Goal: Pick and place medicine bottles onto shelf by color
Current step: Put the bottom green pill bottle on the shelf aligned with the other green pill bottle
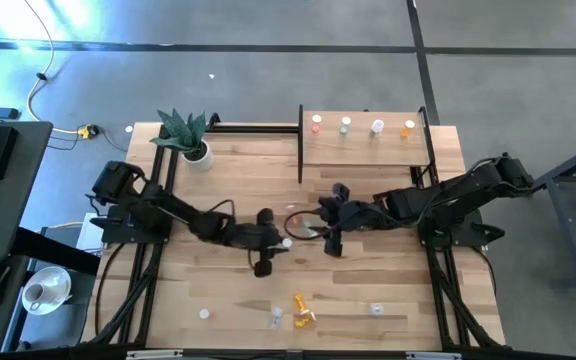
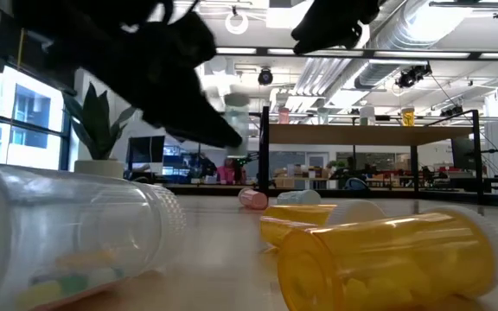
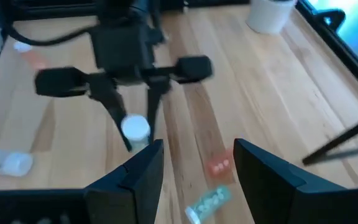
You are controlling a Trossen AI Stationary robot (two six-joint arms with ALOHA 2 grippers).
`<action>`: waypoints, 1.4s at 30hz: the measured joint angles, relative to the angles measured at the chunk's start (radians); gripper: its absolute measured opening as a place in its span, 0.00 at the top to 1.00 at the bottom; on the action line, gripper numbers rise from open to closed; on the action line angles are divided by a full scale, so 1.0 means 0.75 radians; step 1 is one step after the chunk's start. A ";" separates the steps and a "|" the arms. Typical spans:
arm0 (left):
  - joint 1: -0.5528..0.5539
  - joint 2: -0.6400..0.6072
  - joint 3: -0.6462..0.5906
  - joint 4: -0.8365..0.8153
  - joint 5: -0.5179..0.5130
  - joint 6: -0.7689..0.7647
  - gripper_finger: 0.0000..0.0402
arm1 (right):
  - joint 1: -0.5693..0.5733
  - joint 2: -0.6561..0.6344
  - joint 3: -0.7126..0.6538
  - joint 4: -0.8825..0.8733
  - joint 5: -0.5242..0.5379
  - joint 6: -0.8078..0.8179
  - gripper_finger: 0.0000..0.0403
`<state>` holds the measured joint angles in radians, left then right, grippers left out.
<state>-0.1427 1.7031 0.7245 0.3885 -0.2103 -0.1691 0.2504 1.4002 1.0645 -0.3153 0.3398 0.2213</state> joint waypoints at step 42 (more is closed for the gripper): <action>0.025 0.000 0.266 -0.208 0.025 0.206 0.79 | 0.026 0.238 0.000 0.244 -0.235 -0.257 0.60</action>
<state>-0.1238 1.7031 0.9237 0.2327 -0.1917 -0.0147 0.2699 1.5784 1.0645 -0.1326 0.1638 0.0285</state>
